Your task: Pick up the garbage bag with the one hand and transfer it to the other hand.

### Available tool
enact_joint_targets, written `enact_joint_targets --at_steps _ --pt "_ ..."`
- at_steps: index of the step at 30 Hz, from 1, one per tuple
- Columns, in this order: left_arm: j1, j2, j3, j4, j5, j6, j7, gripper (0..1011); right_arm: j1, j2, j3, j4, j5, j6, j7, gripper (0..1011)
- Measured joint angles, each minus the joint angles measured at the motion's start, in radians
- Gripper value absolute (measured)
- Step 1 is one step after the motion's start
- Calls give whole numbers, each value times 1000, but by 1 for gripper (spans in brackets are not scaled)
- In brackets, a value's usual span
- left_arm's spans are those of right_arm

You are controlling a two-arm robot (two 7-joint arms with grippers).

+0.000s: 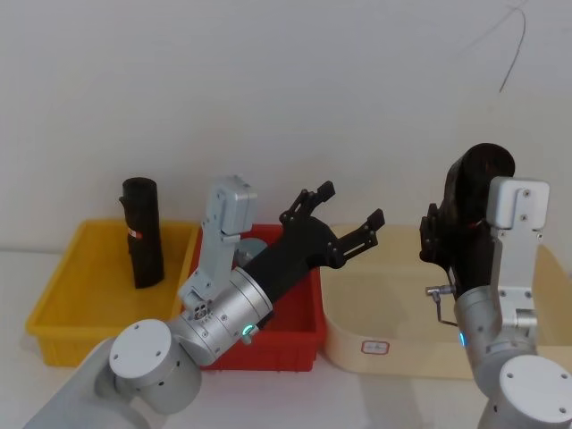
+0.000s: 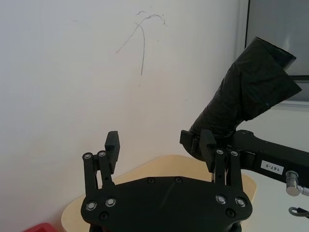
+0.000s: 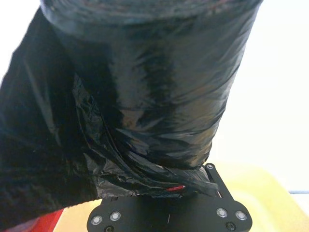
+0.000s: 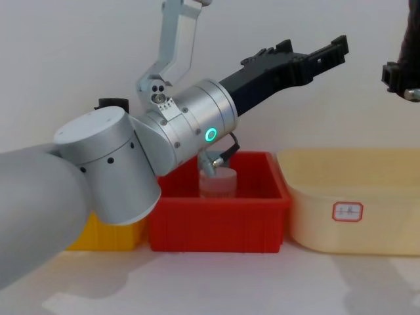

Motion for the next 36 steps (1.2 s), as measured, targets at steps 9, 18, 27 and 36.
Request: enact_joint_targets --at_steps 9,18,27,36 --pt "0 0 0 0 0 0 0 1002 24 18 -7 20 -18 11 23 456" --pt "0 0 0 0 0 0 0 1002 65 34 -11 59 -30 37 55 456" --pt "0 0 0 0 0 0 0 1002 96 36 2 97 -40 82 64 456" --pt "0 0 0 0 0 0 0 1002 100 24 29 106 -46 120 43 639"
